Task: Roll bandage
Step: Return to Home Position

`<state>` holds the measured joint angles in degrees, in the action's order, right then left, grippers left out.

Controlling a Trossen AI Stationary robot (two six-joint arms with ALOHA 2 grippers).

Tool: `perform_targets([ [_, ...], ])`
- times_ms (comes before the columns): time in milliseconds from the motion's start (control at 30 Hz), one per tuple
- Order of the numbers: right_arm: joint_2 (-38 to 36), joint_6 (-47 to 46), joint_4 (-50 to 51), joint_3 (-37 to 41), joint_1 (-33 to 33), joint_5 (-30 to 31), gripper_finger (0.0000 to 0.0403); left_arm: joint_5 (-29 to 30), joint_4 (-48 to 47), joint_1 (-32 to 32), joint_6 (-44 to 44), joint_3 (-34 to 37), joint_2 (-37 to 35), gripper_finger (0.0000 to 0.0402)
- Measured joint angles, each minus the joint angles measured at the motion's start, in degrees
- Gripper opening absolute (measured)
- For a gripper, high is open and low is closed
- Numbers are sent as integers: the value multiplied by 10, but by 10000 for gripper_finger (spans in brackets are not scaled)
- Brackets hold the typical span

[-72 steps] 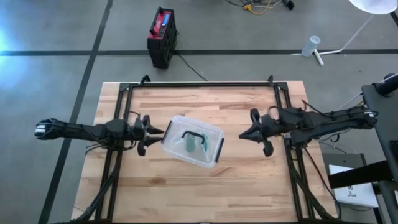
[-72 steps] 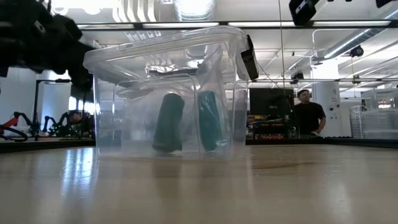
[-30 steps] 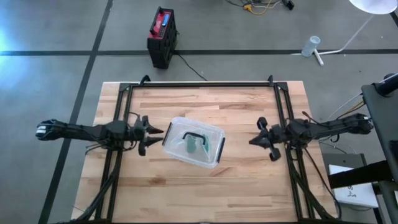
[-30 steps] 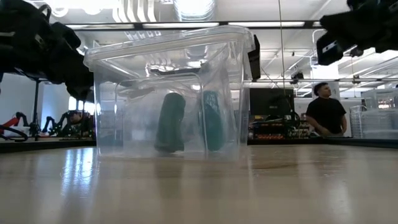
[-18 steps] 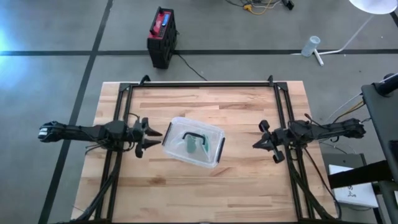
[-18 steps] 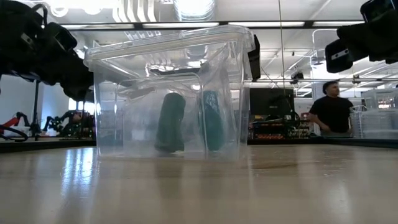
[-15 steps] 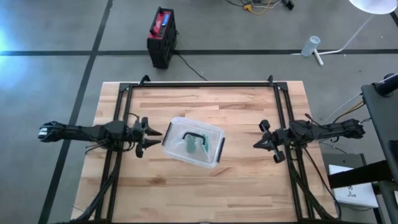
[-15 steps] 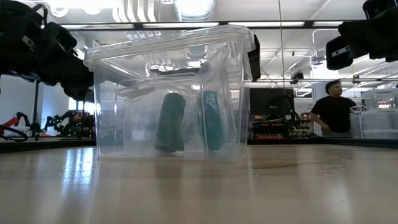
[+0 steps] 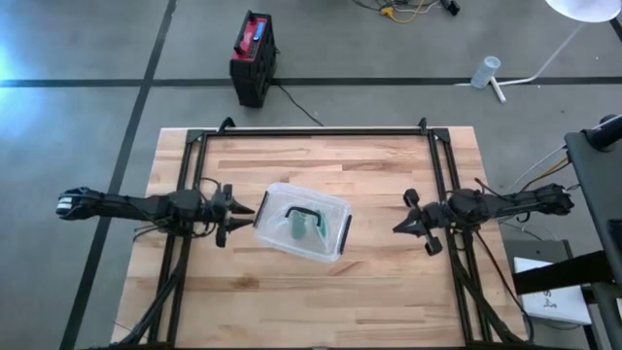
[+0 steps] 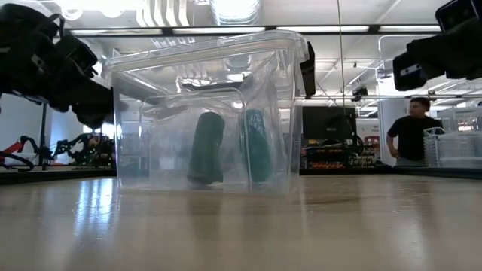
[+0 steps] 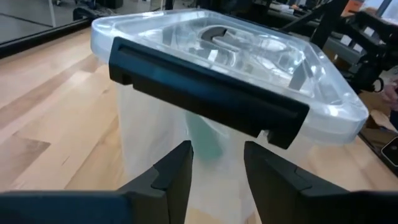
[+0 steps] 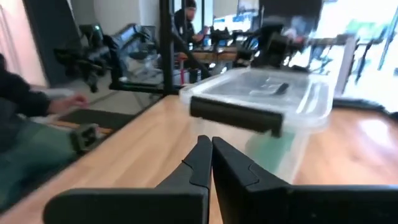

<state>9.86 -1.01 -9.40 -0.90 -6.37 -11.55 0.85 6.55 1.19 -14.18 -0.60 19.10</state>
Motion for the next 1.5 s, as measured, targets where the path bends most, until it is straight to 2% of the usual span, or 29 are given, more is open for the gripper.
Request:
perform_targets([
  [200,-1,113,-22,-6,0,54,7,1,3,0,0,-3,17,129],
  [367,1,186,-14,-6,0,56,7,1,5,0,0,-3,26,122],
  [600,0,174,-14,-7,0,56,7,1,5,0,0,-3,37,120],
  [1500,0,156,-14,-8,0,56,7,1,5,0,0,-4,68,170],
])
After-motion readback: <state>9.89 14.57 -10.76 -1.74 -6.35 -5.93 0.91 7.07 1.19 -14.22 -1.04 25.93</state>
